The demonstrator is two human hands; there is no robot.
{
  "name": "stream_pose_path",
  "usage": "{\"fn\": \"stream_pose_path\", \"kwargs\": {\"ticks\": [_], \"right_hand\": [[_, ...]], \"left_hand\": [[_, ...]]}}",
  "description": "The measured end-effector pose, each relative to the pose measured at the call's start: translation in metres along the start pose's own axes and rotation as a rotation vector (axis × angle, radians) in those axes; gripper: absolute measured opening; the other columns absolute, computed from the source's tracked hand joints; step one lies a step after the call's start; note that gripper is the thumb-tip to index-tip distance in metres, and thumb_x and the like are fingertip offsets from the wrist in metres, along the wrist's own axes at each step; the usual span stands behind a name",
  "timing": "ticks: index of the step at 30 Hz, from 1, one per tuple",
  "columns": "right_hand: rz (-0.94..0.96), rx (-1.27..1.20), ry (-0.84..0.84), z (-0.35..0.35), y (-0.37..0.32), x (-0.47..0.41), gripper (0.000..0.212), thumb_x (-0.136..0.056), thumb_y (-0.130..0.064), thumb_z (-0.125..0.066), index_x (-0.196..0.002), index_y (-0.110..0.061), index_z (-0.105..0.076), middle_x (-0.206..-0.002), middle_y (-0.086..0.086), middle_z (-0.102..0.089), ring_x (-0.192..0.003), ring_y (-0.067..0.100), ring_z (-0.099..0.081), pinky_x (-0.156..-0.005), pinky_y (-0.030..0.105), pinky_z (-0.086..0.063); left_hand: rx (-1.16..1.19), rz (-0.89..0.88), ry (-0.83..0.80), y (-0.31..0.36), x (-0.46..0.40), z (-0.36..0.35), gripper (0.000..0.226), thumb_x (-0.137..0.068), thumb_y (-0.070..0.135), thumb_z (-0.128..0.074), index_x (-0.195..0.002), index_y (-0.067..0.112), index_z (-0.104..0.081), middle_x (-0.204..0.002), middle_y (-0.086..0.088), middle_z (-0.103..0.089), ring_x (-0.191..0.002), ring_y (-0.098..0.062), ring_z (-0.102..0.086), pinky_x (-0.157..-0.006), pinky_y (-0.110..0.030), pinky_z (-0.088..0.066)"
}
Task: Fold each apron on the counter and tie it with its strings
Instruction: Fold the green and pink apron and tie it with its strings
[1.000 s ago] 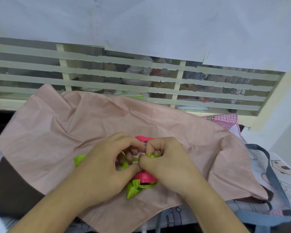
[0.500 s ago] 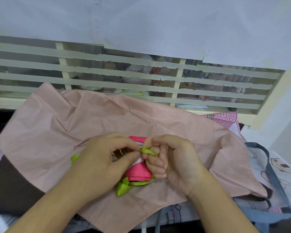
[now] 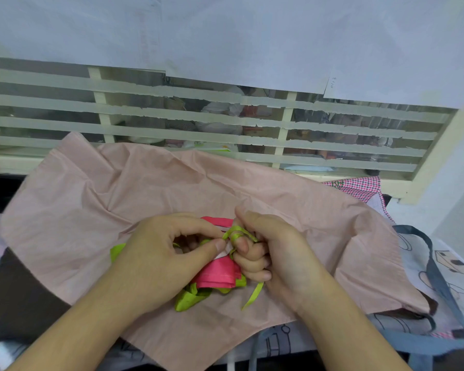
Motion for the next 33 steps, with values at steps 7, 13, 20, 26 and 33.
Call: {"fn": "stream_pose_path", "kwargs": {"ticks": [7, 13, 20, 26, 33], "right_hand": [[0.072, 0.055, 0.037, -0.005, -0.005, 0.003, 0.038, -0.084, -0.014, -0.063, -0.053, -0.02, -0.043, -0.049, -0.004, -0.024, -0.04, 0.008, -0.015, -0.041, 0.024, -0.006], [0.143, 0.13, 0.043, -0.01, -0.014, 0.008, 0.037, -0.082, -0.012, -0.066, -0.052, -0.017, -0.046, -0.045, -0.003, -0.028, -0.039, 0.009, -0.019, -0.04, 0.02, -0.015], [0.211, 0.297, -0.024, -0.019, -0.025, 0.013, 0.022, -0.083, -0.007, -0.063, -0.063, -0.004, -0.054, -0.042, -0.009, -0.04, -0.038, 0.001, -0.031, -0.043, 0.015, -0.026], [0.129, 0.276, -0.077, -0.023, -0.02, 0.014, 0.021, -0.088, 0.004, -0.059, -0.068, 0.001, -0.054, -0.041, -0.009, -0.036, -0.037, 0.001, -0.029, -0.041, 0.013, -0.026], [0.063, 0.239, -0.13, -0.026, -0.014, 0.014, 0.022, -0.094, 0.018, -0.049, -0.077, 0.008, -0.06, -0.046, -0.002, -0.048, -0.036, -0.002, -0.042, -0.042, 0.007, -0.033]], "left_hand": [[0.104, 0.171, 0.101, -0.027, -0.006, 0.015, 0.021, -0.088, 0.045, -0.075, -0.109, 0.043, -0.073, -0.101, 0.012, -0.072, -0.077, -0.022, -0.071, -0.066, -0.039, -0.057], [0.148, 0.313, -0.145, -0.028, -0.001, -0.016, 0.012, -0.092, 0.037, -0.072, -0.102, 0.031, -0.076, -0.08, -0.007, -0.076, -0.055, -0.023, -0.069, -0.051, -0.036, -0.058], [0.318, 0.416, -0.355, -0.027, 0.012, -0.033, 0.04, -0.085, 0.029, -0.079, -0.115, 0.054, -0.071, -0.085, -0.015, -0.075, -0.058, -0.029, -0.065, -0.058, -0.04, -0.062], [0.115, 0.312, -0.451, -0.026, 0.015, -0.039, 0.053, -0.085, 0.033, -0.087, -0.13, 0.047, -0.063, -0.106, 0.0, -0.078, -0.081, -0.035, -0.078, -0.071, -0.046, -0.065], [0.049, 0.256, -0.388, -0.015, 0.013, -0.038, 0.028, -0.082, 0.037, -0.071, -0.11, 0.042, -0.07, -0.092, 0.006, -0.077, -0.064, -0.021, -0.075, -0.061, -0.049, -0.065]]}}
Point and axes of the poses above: each hand's wrist, its own x-axis away from the middle knuckle, its own z-axis out of the back of the hand, y = z × x, the point moved 10 cm from there along -x, towards the middle knuckle
